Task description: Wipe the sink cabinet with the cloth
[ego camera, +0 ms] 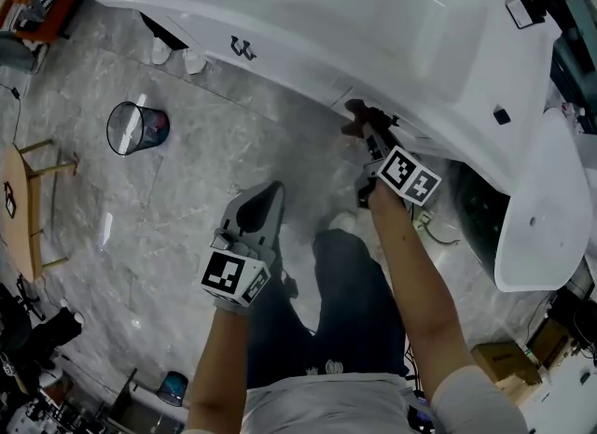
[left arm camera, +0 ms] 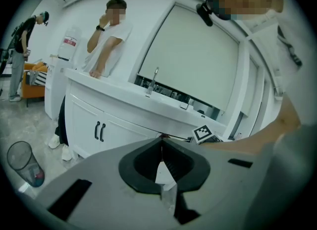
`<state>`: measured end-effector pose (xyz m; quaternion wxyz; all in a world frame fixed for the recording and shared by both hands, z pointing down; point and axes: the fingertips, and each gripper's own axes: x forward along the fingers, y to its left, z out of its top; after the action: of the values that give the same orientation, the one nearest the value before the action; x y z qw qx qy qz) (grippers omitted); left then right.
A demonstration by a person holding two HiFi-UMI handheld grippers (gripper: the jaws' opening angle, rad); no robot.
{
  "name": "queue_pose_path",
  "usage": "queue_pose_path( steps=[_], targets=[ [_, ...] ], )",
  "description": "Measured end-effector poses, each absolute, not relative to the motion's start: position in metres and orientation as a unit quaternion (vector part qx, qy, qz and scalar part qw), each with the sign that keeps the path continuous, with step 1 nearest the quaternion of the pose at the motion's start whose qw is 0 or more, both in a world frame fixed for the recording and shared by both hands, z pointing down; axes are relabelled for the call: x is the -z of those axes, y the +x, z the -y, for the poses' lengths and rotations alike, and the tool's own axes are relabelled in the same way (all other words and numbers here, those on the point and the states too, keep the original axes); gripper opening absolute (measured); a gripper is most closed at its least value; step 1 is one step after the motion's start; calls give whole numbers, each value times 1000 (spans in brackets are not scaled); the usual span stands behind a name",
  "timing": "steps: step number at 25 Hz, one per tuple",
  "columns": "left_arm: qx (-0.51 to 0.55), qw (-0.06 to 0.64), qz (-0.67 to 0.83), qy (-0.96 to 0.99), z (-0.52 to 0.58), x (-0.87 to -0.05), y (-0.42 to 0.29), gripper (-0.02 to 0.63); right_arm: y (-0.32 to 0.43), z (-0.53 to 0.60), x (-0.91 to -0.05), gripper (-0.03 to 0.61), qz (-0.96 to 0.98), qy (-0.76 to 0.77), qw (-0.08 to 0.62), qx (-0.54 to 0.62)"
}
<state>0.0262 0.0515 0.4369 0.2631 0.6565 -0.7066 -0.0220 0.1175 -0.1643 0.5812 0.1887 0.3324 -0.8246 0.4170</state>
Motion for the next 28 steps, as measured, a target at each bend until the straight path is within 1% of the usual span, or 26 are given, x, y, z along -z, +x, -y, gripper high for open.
queue_pose_path(
  steps=[16,28],
  targets=[
    [17,274,668,691,-68,-461,3,11,97,192,-606,141,798,382,190,-426],
    [20,282,659,697,-67,-482,-12,11,96,196,-655,141,783,401,230,-416]
  ],
)
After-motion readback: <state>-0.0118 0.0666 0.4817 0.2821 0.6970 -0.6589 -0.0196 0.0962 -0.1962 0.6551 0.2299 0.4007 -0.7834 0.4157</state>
